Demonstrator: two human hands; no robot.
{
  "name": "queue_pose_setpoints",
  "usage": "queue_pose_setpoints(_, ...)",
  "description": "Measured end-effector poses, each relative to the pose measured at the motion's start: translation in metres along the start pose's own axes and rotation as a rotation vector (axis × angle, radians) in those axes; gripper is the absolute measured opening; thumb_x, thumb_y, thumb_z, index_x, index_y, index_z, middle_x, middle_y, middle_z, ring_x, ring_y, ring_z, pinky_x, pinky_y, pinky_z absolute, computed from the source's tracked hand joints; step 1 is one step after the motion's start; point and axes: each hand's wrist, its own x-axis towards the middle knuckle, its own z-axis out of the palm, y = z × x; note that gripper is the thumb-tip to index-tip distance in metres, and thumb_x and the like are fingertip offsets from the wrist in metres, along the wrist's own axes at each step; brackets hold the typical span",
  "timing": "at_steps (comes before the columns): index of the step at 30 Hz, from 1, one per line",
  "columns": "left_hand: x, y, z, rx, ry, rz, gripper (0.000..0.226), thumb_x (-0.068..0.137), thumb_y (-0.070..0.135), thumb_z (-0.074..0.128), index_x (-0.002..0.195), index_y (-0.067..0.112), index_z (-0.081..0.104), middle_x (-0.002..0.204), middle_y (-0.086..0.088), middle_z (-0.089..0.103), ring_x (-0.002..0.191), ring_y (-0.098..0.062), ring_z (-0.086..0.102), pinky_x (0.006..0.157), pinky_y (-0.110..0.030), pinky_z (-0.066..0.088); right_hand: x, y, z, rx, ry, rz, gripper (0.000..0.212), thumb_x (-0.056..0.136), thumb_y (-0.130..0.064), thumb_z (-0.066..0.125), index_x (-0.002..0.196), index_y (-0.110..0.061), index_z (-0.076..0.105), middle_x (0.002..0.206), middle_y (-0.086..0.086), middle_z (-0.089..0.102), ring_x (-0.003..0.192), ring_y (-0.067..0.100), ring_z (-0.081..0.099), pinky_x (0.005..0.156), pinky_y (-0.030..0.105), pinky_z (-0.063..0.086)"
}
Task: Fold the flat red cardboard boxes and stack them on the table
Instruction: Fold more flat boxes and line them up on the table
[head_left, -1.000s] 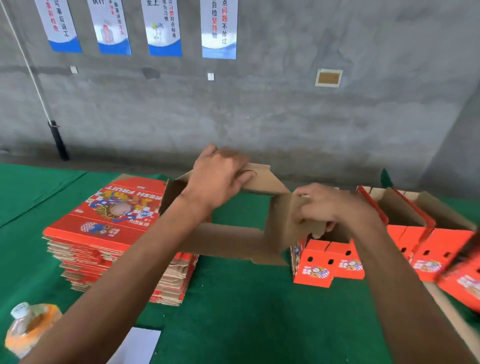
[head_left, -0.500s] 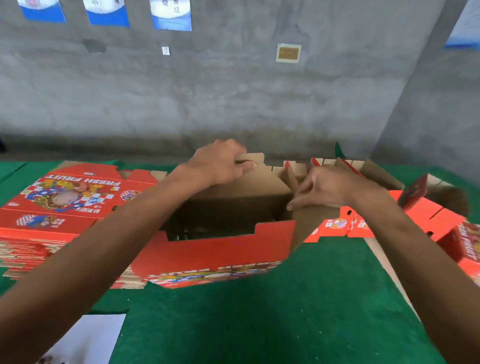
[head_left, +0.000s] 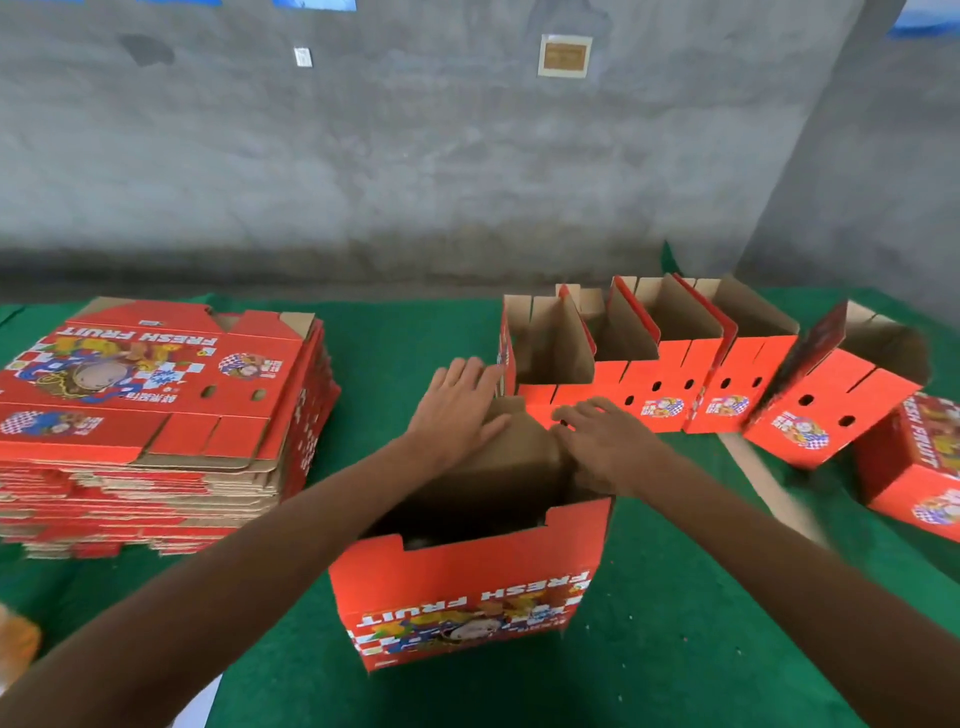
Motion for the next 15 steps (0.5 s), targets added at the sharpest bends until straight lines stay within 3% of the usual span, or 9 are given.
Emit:
queue_pose_setpoints(2, -0.002, -0.003, -0.009, 0.131, 0.207, 0.266, 0.057, 0.092, 0.041, 0.064, 0.141, 0.013, 0.052, 0.135, -0.012, 0.055, 0.118, -0.031, 0.051, 0.097, -0.043, 0.043, 0.008, -0.015, 0.005, 0.048, 0.024, 0.062, 0.050, 0.107, -0.020, 0.041, 0.155, -0.011, 0.032, 0.164, 0.004, 0.028, 0.133, 0.032, 0.050, 0.112, 0.050, 0.038)
queue_pose_setpoints(4, -0.013, -0.012, -0.017, 0.198, 0.320, 0.574, 0.035, 0.096, 0.031, 0.058, 0.126, 0.011, 0.061, 0.124, -0.011, 0.061, 0.106, -0.029, 0.055, 0.087, -0.041, 0.047, 0.009, -0.017, 0.004, 0.136, -0.031, 0.138, 0.051, 0.110, -0.018, 0.029, 0.161, -0.017, 0.020, 0.170, -0.002, 0.015, 0.132, 0.034, 0.053, 0.108, 0.054, 0.037)
queue_pose_setpoints(7, -0.052, -0.038, -0.013, 0.225, 0.215, 0.817, 0.013, 0.099, 0.026, 0.058, 0.101, 0.015, 0.065, 0.103, -0.006, 0.062, 0.090, -0.026, 0.059, 0.079, -0.037, 0.046, 0.005, -0.008, 0.011, 0.192, -0.117, 0.156, 0.068, 0.110, -0.035, 0.040, 0.165, -0.023, 0.001, 0.173, -0.003, 0.009, 0.145, 0.031, 0.038, 0.114, 0.045, 0.030)
queue_pose_setpoints(10, -0.096, -0.067, -0.014, 0.150, 0.017, 0.636, 0.020, 0.099, 0.034, 0.059, 0.108, 0.021, 0.071, 0.113, 0.002, 0.065, 0.095, -0.021, 0.063, 0.078, -0.034, 0.050, 0.006, -0.008, 0.017, 0.210, -0.130, 0.096, 0.092, 0.102, -0.047, 0.057, 0.165, -0.021, -0.004, 0.172, 0.000, 0.016, 0.149, 0.029, 0.032, 0.118, 0.042, 0.026)
queue_pose_setpoints(12, -0.120, -0.076, -0.023, 0.037, -0.038, 0.419, 0.036, 0.106, 0.044, 0.043, 0.116, 0.027, 0.073, 0.123, 0.010, 0.068, 0.099, -0.014, 0.063, 0.081, -0.035, 0.050, 0.012, -0.011, 0.017, 0.245, -0.144, 0.095, 0.091, 0.101, -0.042, 0.058, 0.165, -0.020, -0.003, 0.170, 0.001, 0.021, 0.149, 0.029, 0.032, 0.120, 0.043, 0.024)
queue_pose_setpoints(15, -0.157, -0.077, -0.039, -0.317, -0.068, 0.089, 0.063, 0.109, 0.059, 0.014, 0.120, 0.037, 0.072, 0.114, 0.020, 0.069, 0.107, 0.005, 0.055, 0.097, -0.037, 0.041, 0.018, -0.010, 0.013, 0.275, -0.151, 0.118, 0.088, 0.100, -0.038, 0.059, 0.165, -0.023, 0.001, 0.165, 0.002, 0.033, 0.147, 0.029, 0.034, 0.117, 0.043, 0.026)
